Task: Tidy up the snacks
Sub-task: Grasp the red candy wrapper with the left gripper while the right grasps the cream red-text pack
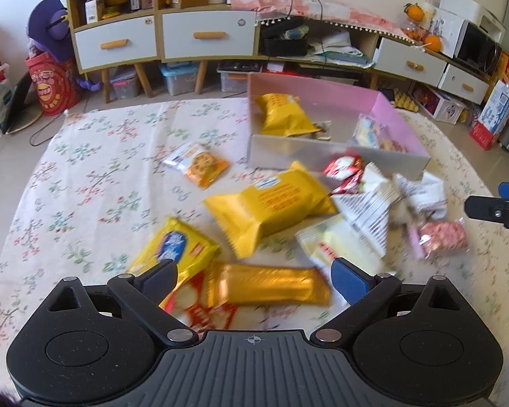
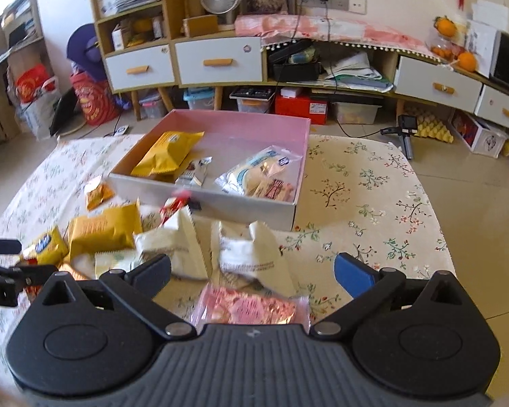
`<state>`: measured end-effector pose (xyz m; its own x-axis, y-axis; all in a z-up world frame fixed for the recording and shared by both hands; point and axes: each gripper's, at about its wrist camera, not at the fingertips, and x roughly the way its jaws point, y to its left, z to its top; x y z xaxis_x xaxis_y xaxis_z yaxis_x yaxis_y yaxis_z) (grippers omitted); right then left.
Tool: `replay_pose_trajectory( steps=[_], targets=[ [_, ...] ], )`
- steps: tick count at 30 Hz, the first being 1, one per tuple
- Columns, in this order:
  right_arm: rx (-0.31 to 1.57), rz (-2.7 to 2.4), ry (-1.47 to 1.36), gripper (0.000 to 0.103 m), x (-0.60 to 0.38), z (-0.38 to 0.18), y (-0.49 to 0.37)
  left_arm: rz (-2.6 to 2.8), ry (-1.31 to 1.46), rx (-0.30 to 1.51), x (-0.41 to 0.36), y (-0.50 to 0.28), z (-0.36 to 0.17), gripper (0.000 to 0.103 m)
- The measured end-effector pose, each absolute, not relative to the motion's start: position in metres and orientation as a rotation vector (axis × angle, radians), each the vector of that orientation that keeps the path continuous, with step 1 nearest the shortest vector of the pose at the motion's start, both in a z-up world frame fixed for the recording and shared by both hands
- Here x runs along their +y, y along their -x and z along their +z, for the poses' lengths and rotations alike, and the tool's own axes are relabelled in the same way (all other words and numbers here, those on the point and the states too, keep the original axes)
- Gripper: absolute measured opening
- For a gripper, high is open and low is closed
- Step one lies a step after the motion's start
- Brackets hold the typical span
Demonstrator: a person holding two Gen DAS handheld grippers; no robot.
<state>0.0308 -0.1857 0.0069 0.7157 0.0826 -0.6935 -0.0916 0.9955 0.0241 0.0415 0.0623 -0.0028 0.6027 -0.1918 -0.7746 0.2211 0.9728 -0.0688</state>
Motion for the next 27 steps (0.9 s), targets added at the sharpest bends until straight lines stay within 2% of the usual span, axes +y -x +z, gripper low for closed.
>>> replay_pose_trajectory(
  steps=[15,19,23,25,27],
  targets=[
    [0.746,0.253,0.153,0.102,-0.139,-0.015,-0.013,-0.185,0.068,0.980,0.108,-0.031,-0.034,0.096],
    [0.737,0.345,0.172,0.097,-0.124,-0.016,-0.011,-0.206,0.074,0.996,0.105,-0.029,-0.037,0.087],
    [0.746,0.435,0.187,0.089,-0.107,-0.020,-0.010,-0.217,0.067,1.003,0.101,-0.027,-0.040,0.073],
    [0.761,0.474,0.193,0.076,-0.099,-0.022,-0.011,-0.217,0.074,1.009,0.101,-0.027,-0.042,0.066],
    [0.783,0.497,0.190,0.068,-0.093,-0.024,-0.013,-0.213,0.079,1.013,0.101,-0.028,-0.044,0.059]
  ],
)
